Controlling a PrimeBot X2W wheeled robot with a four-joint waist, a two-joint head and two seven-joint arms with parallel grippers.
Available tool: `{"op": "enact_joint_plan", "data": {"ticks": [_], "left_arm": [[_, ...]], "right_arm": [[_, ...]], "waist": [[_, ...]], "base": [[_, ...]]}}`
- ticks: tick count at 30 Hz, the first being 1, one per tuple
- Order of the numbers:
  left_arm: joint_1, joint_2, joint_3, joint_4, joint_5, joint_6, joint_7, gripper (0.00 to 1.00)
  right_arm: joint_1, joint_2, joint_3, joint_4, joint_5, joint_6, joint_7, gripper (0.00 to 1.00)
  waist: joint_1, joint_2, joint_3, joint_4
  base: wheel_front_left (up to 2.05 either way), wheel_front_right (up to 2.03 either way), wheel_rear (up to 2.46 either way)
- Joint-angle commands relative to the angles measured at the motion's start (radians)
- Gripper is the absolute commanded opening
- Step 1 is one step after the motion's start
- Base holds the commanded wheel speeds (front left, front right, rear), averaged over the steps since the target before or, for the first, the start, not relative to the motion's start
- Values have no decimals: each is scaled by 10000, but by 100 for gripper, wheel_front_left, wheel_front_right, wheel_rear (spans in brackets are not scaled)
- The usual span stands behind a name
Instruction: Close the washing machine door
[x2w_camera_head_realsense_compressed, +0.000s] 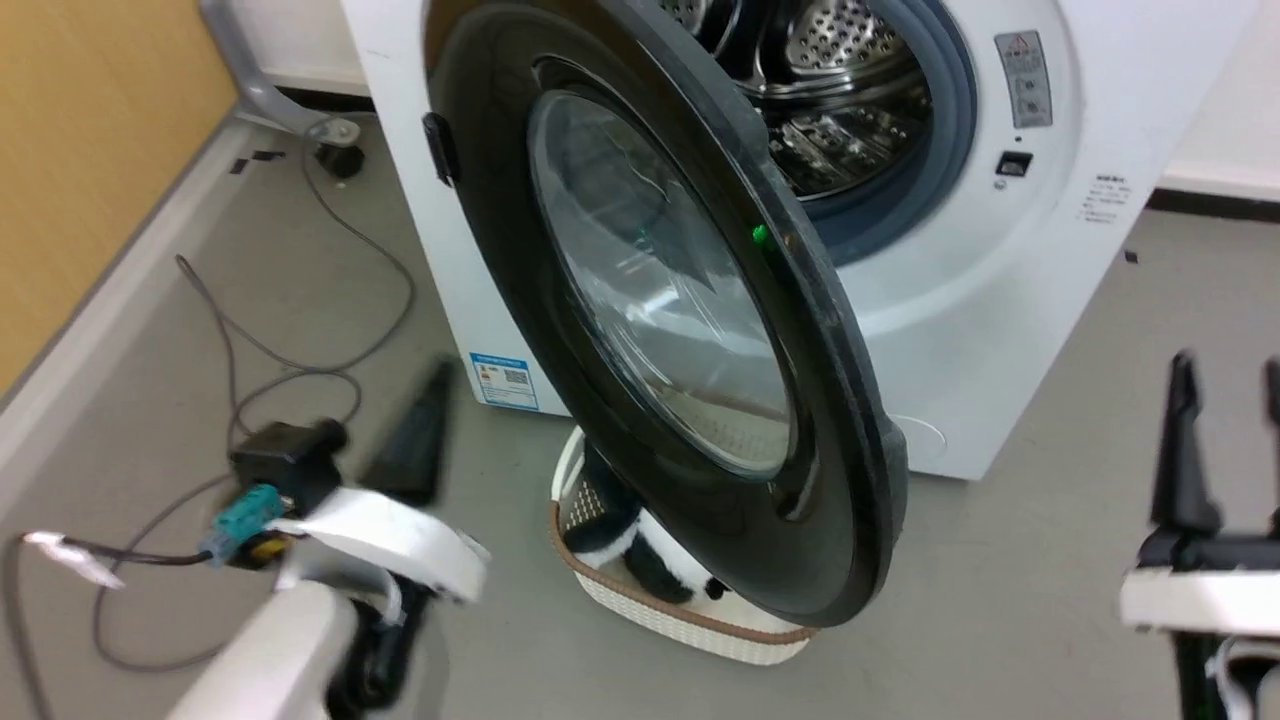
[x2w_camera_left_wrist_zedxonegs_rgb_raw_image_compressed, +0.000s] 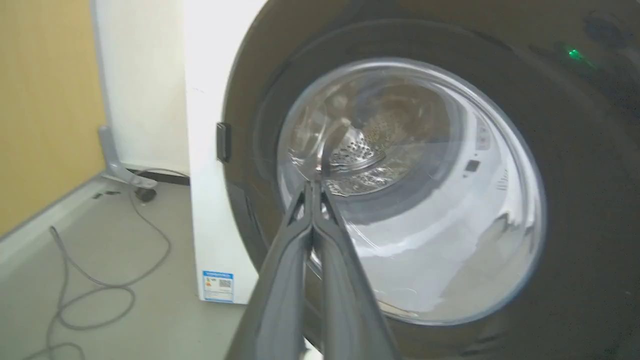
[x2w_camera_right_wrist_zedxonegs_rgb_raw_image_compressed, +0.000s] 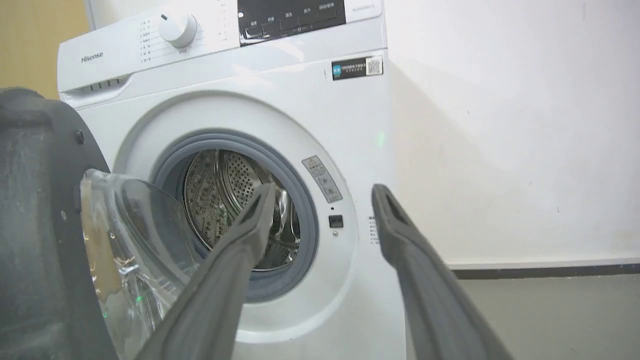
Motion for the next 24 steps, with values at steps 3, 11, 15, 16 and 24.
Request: {"op": "enact_joint_plan", "data": {"ticks": [3,11,15,16,24], "left_arm": [[95,86,990,-467,1614,1529,-124,0],[2126,293,2921,-2047,4082,3346,-131,0],[3054,143,3263,-2375,4775,3703,-132,100],[3239,72,3268,-2430,4897,3715,-132,100],[3969,-676,3059,-2359,5515,3283,-133,100]], "right_arm": [[-576,9,-173,-511,-185,8,-45,100],[-1316,9,-142,-1658,-84,8,-46,100],[-1438,9,435,-2188,-57,8,-46,100],[-1452,9,690,-2263,66,8,-46,100],[-1598,-162,2882,-2725,787,8,-46,100]], "waist": [[0,0,-202,166],[0,0,-461,482],[0,0,-531,664],[0,0,-545,701],[0,0,-575,880]], "base": [[0,0,0],[0,0,0],[0,0,0],[0,0,0],[0,0,0]]}}
